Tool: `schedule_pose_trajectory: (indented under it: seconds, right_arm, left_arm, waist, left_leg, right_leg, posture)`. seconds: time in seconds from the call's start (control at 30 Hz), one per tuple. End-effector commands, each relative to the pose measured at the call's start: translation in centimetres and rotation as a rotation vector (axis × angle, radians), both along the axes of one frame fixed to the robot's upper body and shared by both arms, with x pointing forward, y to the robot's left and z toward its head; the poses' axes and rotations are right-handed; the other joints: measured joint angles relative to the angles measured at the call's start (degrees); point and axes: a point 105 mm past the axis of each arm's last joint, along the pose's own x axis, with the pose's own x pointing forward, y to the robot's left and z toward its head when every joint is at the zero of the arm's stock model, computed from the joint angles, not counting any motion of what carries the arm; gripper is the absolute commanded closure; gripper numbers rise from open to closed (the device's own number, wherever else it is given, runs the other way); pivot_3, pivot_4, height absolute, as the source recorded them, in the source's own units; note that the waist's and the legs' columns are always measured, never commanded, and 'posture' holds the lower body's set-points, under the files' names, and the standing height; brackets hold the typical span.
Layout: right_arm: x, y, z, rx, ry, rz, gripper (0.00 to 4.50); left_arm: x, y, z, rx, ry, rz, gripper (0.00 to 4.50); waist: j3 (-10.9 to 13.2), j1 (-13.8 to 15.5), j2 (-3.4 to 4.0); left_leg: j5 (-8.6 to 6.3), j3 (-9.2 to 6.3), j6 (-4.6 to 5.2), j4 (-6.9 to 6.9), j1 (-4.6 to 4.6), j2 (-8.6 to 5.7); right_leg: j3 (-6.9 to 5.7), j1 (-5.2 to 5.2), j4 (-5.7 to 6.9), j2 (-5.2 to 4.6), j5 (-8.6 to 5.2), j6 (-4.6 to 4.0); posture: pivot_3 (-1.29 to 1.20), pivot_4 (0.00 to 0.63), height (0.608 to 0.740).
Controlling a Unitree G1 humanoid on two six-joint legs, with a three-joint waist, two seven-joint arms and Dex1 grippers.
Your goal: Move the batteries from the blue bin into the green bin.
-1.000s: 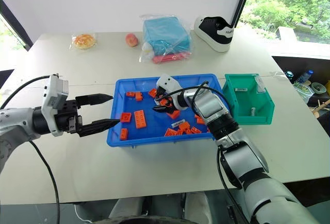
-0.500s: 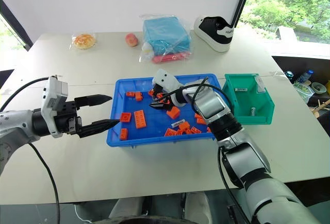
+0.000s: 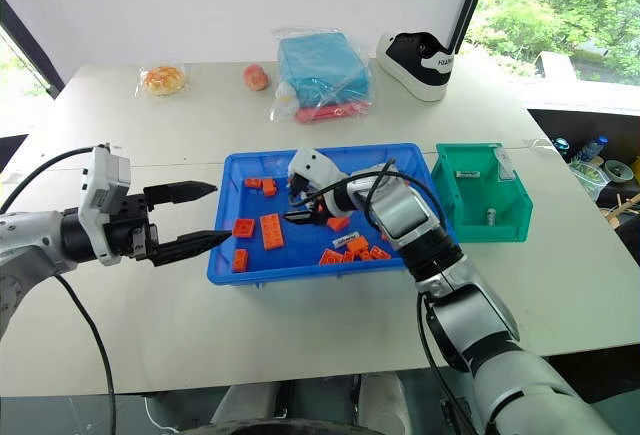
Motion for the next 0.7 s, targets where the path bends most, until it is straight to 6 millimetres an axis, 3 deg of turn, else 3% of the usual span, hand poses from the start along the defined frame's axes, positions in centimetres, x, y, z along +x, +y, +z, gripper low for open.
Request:
schedule_pose_trajectory:
  seconds: [0.03, 0.5, 0.6, 0.7]
  right_arm:
    - [1.0, -0.5, -0.1, -0.012, -0.021, -0.025, 0.9]
    - [2.0, -0.9, -1.3, -0.041, -0.011, -0.044, 0.9]
    - [2.2, -0.7, -1.6, -0.045, -0.015, -0.035, 1.65]
    - [1.8, -0.4, -1.8, -0.052, -0.013, -0.019, 3.14]
  left_arm:
    - [0.0, 0.0, 0.9, 0.005, -0.047, -0.006, 0.0]
    - [0.1, -0.2, 0.9, 0.008, -0.051, -0.013, 0.0]
    - [0.3, -0.2, 1.0, 0.007, -0.054, -0.014, 0.0]
    - [0.3, -0.3, 1.0, 0.006, -0.054, -0.017, 0.0]
  waist:
    - [0.0, 0.01, 0.0]
    - [-0.01, -0.24, -0.02]
    - [-0.02, -0.29, -0.03]
    - [-0.03, -0.28, -0.04]
  left_leg:
    - [0.0, 0.0, 0.0, 0.0, 0.01, 0.0]
    - [0.0, -0.01, 0.0, -0.02, 0.03, 0.0]
    - [0.0, -0.01, 0.0, -0.02, 0.05, 0.01]
    - [0.0, -0.01, 0.0, -0.01, 0.05, 0.01]
  right_leg:
    - [0.0, 0.0, 0.0, 0.0, 0.0, 0.0]
    - [0.0, 0.02, 0.01, 0.01, 0.0, 0.0]
    - [0.0, 0.03, 0.02, 0.02, 0.0, 0.0]
    - [0.0, 0.03, 0.02, 0.02, 0.02, 0.02]
  posture:
    - [0.0, 0.15, 0.725]
    - [0.0, 0.15, 0.725]
    - [0.0, 0.15, 0.725]
    - [0.0, 0.15, 0.725]
